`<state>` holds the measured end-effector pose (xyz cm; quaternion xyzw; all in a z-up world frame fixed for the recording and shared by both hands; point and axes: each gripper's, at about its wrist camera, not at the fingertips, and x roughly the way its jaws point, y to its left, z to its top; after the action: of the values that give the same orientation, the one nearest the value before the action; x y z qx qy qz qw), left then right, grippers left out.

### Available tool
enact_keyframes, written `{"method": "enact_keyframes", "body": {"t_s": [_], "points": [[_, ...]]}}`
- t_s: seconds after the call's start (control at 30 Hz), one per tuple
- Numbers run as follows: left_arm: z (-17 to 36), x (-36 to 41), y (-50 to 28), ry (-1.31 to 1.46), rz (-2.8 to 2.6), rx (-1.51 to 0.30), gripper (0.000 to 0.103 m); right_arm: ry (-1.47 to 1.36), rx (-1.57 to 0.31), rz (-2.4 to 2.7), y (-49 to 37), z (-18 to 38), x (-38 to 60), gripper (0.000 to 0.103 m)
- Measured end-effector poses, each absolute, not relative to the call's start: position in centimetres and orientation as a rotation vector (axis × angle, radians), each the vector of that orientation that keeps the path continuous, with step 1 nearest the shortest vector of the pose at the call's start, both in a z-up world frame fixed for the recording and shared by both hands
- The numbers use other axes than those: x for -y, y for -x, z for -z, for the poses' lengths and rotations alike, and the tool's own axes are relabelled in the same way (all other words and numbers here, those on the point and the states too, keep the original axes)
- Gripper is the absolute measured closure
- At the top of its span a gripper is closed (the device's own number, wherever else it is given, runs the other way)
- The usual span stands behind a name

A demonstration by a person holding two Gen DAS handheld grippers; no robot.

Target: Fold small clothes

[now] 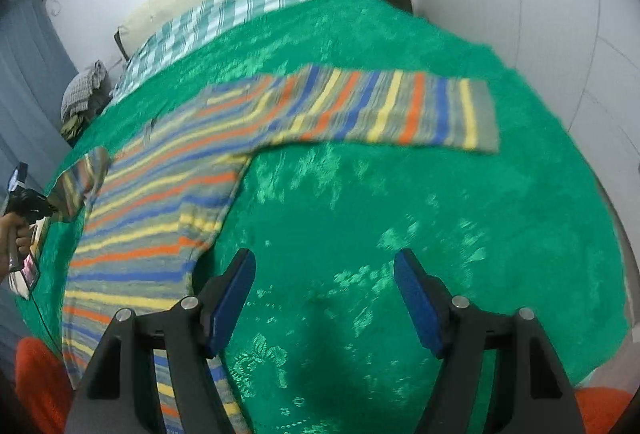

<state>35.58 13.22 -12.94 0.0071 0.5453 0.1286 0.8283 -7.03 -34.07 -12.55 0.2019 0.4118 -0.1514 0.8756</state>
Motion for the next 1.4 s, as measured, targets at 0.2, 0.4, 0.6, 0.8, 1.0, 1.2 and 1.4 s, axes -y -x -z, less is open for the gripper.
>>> {"method": "enact_keyframes", "body": {"t_s": [0.2, 0.4, 0.6, 0.8, 1.0, 1.2, 1.4], "points": [[14.6, -16.7, -35.6, 0.083, -0.405, -1.162, 0.102, -0.394, -0.886, 0.339, 7.0, 13.2, 33.8, 0.032], [14.4, -19.3, -34.3, 0.139, -0.455, -1.149, 0.103, -0.379, -0.902, 0.346, 6.9, 13.3, 33.7, 0.032], [15.6, -19.3, -34.4, 0.104, -0.467, -1.189, 0.103, -0.35, -0.925, 0.34, 6.4, 13.7, 33.5, 0.032], [16.4, -18.7, -34.2, 0.066, -0.452, -1.187, 0.099, -0.347, -0.932, 0.35, 6.3, 14.0, 33.6, 0.032], [13.3, -16.6, -30.9, -0.047, -0.362, -1.107, 0.028, -0.333, -0.933, 0.388, 6.3, 13.9, 33.8, 0.015], [10.3, -10.8, -23.5, -0.175, -0.177, -1.023, 0.022, -0.235, -0.925, 0.363, 5.9, 12.6, 31.9, 0.015], [10.2, -4.7, -17.0, -0.213, 0.002, -1.036, 0.022, -0.174, -0.95, 0.227, 4.1, 10.0, 27.6, 0.015]]}}
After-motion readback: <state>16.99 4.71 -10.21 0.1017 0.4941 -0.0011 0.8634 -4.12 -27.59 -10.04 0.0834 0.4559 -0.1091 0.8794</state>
